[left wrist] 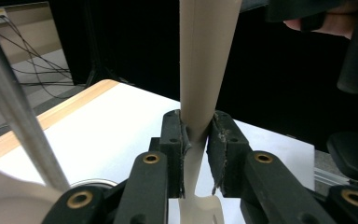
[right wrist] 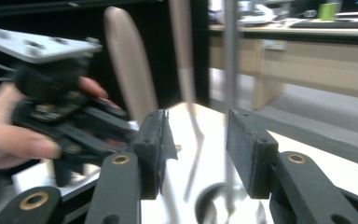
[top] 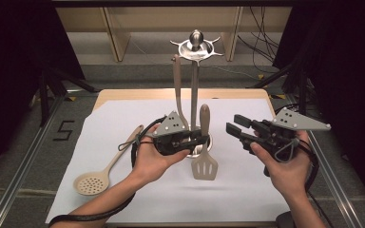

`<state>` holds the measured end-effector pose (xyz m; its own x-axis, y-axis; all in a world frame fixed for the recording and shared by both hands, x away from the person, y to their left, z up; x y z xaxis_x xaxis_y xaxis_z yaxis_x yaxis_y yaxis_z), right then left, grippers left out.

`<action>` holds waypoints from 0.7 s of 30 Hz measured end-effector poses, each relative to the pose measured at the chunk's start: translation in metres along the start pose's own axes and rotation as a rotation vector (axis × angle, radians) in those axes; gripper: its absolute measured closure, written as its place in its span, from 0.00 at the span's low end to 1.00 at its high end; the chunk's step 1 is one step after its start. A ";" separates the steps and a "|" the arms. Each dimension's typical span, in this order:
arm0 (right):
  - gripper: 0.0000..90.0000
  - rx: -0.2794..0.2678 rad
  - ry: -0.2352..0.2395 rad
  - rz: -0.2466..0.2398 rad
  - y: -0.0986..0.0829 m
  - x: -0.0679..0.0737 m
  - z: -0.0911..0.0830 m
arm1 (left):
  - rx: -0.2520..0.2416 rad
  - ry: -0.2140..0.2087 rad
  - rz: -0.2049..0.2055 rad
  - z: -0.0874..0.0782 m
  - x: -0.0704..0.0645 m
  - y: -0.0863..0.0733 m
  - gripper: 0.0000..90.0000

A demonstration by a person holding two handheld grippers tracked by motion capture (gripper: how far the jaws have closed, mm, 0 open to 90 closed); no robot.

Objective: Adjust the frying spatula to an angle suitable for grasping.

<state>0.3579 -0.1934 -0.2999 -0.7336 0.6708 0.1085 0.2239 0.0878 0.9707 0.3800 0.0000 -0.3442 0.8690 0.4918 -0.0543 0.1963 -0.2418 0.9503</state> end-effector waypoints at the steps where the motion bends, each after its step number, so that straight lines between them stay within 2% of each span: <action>1: 0.65 0.012 -0.023 -0.001 -0.001 -0.004 -0.001 | 0.003 0.006 0.005 -0.001 0.001 0.001 0.84; 2: 0.66 0.014 -0.056 -0.016 -0.002 -0.009 -0.002 | 0.006 0.011 0.005 -0.001 0.001 0.001 0.84; 4: 0.67 0.026 -0.099 -0.002 -0.005 -0.014 -0.002 | 0.007 0.023 0.009 -0.001 0.002 0.002 0.84; 6: 0.67 0.041 -0.129 -0.019 -0.007 -0.020 -0.001 | 0.009 0.033 0.014 -0.002 0.003 0.003 0.84; 8: 0.67 0.045 -0.129 -0.009 -0.010 -0.020 0.000 | 0.009 0.040 0.015 -0.002 0.003 0.005 0.84; 9: 0.67 0.046 -0.132 -0.023 -0.010 -0.022 0.001 | 0.013 0.045 0.015 -0.002 0.004 0.006 0.84; 13: 0.67 0.058 -0.128 0.000 -0.012 -0.021 0.003 | 0.022 0.061 0.002 -0.002 0.008 0.010 0.84; 21: 0.67 0.062 -0.132 -0.006 -0.014 -0.023 0.004 | 0.024 0.090 0.004 -0.003 0.015 0.019 0.84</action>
<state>0.3745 -0.2074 -0.3167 -0.6450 0.7609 0.0701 0.2621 0.1341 0.9557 0.3951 0.0055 -0.3264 0.8258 0.5635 -0.0215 0.2042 -0.2633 0.9429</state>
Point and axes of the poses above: each handheld gripper's, and its own axes: z roughly forward along the jaws, y roughly out of its top, x roughly to its left, the point moved 5 cm from there along z, roughly forward along the jaws, and after that the axes turned 1 degree about y, right-handed, at the moved point
